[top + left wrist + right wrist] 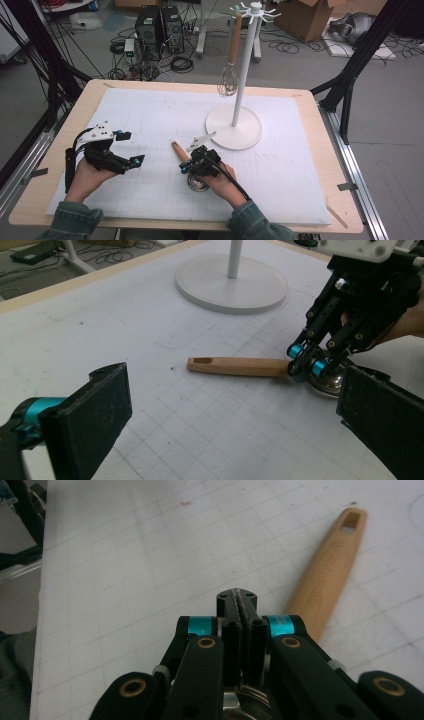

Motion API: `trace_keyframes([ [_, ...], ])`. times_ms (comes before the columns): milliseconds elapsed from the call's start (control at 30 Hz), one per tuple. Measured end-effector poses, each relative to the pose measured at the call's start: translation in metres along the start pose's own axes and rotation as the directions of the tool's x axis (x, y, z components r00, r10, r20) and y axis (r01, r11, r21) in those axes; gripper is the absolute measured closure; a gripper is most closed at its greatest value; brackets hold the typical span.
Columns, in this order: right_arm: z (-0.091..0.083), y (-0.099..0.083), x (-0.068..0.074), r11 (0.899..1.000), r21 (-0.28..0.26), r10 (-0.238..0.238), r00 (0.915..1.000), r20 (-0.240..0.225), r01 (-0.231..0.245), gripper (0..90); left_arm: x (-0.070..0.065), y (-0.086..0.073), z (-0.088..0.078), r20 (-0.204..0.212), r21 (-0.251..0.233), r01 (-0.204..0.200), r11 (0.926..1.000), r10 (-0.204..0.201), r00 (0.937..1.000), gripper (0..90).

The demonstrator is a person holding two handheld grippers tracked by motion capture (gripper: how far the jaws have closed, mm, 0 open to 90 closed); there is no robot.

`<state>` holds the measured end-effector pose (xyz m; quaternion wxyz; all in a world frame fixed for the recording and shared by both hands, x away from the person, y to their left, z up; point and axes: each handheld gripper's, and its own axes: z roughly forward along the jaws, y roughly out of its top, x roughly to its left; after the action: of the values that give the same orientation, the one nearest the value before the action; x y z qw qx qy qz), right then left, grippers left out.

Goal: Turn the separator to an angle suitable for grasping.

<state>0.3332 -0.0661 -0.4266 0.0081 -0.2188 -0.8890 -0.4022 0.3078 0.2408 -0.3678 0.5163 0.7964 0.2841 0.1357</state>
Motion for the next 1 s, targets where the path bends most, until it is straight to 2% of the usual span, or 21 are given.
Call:
trace_keyframes([
  [200, 0.005, -0.004, 0.000, 0.999, 0.041, -0.013, 0.9998, 0.013, 0.013, 89.4, 0.000, 0.000, -0.001, -0.003, -0.002, -0.002, 1.0000, 0.002, 1.0000, 1.7],
  [467, 0.006, -0.005, 0.003, 0.998, 0.052, -0.034, 0.9991, 0.025, 0.033, 89.4, 0.000, 0.000, -0.001, 0.002, -0.006, 0.001, 1.0000, -0.001, 1.0000, 1.7],
  [1000, -0.003, -0.011, 0.009, 0.992, 0.105, -0.081, 0.9949, 0.060, 0.074, 89.4, 0.000, 0.001, -0.002, -0.001, -0.012, -0.001, 0.9999, 0.001, 1.0000, 1.7],
])
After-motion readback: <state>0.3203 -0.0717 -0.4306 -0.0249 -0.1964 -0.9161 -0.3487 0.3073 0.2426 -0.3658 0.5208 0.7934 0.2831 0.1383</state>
